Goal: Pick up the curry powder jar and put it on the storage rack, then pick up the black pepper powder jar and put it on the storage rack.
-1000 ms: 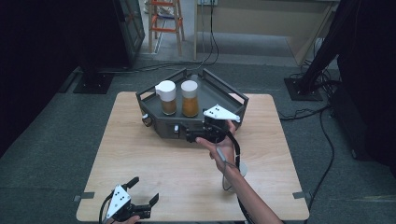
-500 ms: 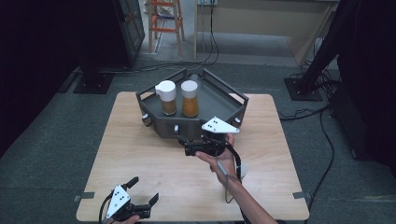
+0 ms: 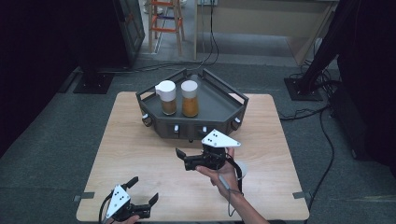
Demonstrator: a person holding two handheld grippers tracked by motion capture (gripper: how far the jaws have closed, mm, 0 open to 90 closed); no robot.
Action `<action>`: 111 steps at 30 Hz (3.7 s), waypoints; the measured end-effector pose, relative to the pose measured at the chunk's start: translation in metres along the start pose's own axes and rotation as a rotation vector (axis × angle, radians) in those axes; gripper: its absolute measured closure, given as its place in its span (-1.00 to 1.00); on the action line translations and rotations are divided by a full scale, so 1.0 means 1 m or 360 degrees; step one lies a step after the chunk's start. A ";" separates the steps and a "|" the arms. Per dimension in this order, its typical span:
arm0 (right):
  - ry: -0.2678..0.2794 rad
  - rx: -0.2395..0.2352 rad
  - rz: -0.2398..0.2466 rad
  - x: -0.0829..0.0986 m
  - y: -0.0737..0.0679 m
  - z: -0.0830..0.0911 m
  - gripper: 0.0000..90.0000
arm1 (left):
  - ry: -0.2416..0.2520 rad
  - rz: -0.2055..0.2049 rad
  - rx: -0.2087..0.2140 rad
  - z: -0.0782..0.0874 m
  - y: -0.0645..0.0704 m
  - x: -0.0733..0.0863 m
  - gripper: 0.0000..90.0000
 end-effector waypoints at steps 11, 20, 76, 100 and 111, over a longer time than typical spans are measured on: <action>-0.0015 -0.0037 -0.0015 0.016 -0.002 0.009 -0.94 | -0.0001 0.0004 -0.0003 0.000 0.000 0.000 -0.96; -0.0043 -0.0073 -0.0023 0.033 -0.007 0.015 -0.94 | -0.0003 0.0001 -0.0006 0.000 0.000 0.000 -0.96; -0.0136 -0.0152 0.0000 0.098 -0.023 0.024 -0.94 | 0.0013 0.0022 -0.0043 0.001 -0.004 0.001 -0.96; -0.0174 -0.0166 -0.0013 0.111 -0.026 0.036 -0.94 | 0.0021 0.0014 -0.0042 0.001 -0.003 0.001 -0.96; -0.0167 -0.0183 -0.0027 0.123 -0.030 0.056 -0.94 | 0.0025 0.0003 -0.0043 0.002 -0.003 0.001 -0.96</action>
Point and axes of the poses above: each handheld gripper's, and its own axes: z roughly backward along the jaws, x roughly out of its underside, y roughly to its right, the point moved 2 cm from there along -z, roughly forward along the jaws, and after that the axes turned 3 degrees about -z, right-handed, at the moved point
